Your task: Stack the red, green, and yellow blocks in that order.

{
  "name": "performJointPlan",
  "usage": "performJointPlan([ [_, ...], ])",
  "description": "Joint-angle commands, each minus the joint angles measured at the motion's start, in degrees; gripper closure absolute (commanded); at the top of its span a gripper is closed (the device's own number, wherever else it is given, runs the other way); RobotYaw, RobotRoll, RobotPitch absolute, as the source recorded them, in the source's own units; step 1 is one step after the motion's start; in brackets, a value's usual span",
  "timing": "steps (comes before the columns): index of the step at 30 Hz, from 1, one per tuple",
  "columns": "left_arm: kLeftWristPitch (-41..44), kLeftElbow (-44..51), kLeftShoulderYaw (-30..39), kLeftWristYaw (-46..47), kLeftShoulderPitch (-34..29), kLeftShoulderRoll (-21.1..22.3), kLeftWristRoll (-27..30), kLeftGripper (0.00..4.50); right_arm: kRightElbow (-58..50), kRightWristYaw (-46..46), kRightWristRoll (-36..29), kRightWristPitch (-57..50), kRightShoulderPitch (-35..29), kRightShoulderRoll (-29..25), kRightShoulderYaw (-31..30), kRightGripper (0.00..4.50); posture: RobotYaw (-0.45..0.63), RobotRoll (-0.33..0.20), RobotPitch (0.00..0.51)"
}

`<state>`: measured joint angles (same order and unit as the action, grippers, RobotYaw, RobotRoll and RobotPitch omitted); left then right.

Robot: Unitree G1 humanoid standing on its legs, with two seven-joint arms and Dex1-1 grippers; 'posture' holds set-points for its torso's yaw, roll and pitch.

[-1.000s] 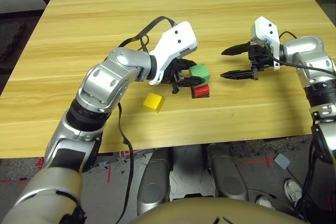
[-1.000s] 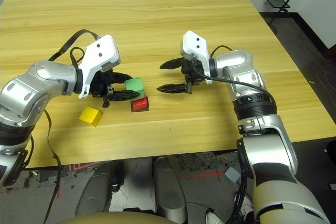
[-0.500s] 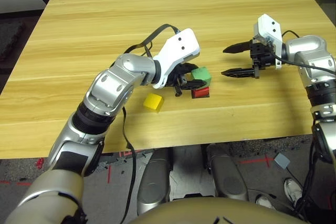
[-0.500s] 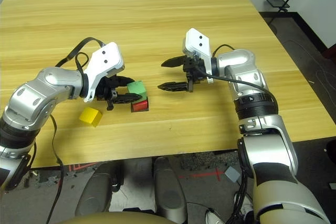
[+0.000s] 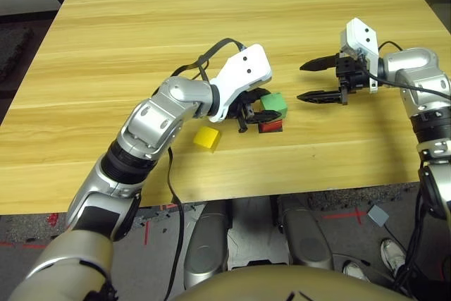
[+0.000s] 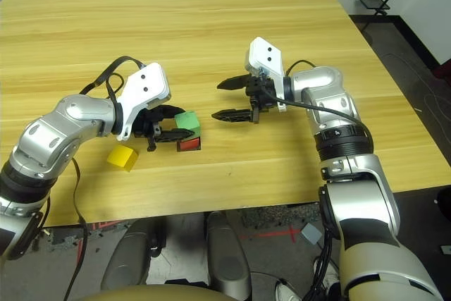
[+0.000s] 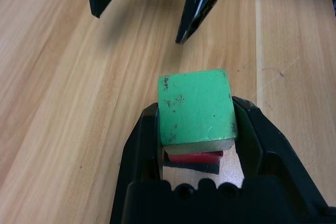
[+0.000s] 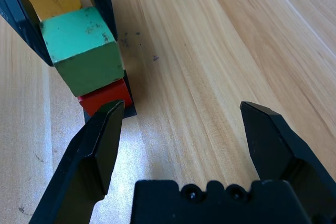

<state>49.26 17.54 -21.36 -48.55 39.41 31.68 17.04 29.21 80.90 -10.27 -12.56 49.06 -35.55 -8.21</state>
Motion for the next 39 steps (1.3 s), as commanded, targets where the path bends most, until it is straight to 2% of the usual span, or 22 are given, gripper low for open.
performJointPlan([
  [1, -1.61, -0.45, -1.13, -0.60, -0.79, 0.04, -0.93, 2.10, -0.58, -0.14, -0.66, -0.50, -0.67, -0.70, 0.97, 0.00, 0.27, -0.014, 0.218],
  [5, -1.86, 1.68, 0.19, -1.52, 0.01, 0.55, -0.15, 0.77, -0.23, -0.02, -0.75, -0.39, -0.44, -0.70, 1.11, 0.00, 0.27, -0.015, 0.215],
  [7, -1.98, 3.69, 2.68, -3.60, 0.69, 2.55, 1.58, 0.13, -0.03, 0.27, -0.83, -0.07, -0.27, -0.71, 1.15, 0.00, 0.27, -0.016, 0.214],
  [13, -2.27, 7.57, 10.76, -14.45, 1.45, 15.73, 7.77, 0.06, 0.85, 0.64, -0.78, 0.48, 0.24, -0.81, 1.33, 0.00, 0.29, -0.012, 0.211],
  [15, -6.64, 7.81, 12.03, -20.35, -1.47, 23.03, 7.04, 0.06, 1.34, 0.62, -0.67, 0.71, 0.46, -0.65, 1.33, 0.00, 0.30, -0.010, 0.210],
  [17, -12.51, 7.03, 12.75, -24.86, -5.50, 28.21, 5.63, 0.06, 1.68, 0.52, -0.59, 0.86, 0.67, -0.33, 1.26, 0.00, 0.30, -0.010, 0.210],
  [19, -17.68, 5.86, 12.76, -26.86, -8.91, 30.75, 3.84, 0.06, 1.89, 0.46, -0.58, 0.94, 0.82, -0.07, 1.23, 0.00, 0.30, -0.013, 0.208],
  [24, -23.98, 4.23, 11.70, -27.13, -13.06, 29.90, 1.15, 0.06, 2.04, 0.69, -0.56, 0.86, 0.93, -0.05, 1.27, 0.00, 0.30, -0.020, 0.207],
  [33, -31.91, -1.40, 8.78, -25.91, -14.93, 24.79, -4.44, 0.06, 0.35, 0.78, -0.87, -0.50, 0.45, -0.44, 1.32, 0.00, 0.28, -0.033, 0.215],
  [39, -35.23, -4.18, 7.77, -27.28, -16.07, 24.48, -6.70, 0.06, -0.80, 0.83, -1.00, -1.56, 0.16, -0.79, 1.34, 0.00, 0.27, -0.040, 0.218],
])
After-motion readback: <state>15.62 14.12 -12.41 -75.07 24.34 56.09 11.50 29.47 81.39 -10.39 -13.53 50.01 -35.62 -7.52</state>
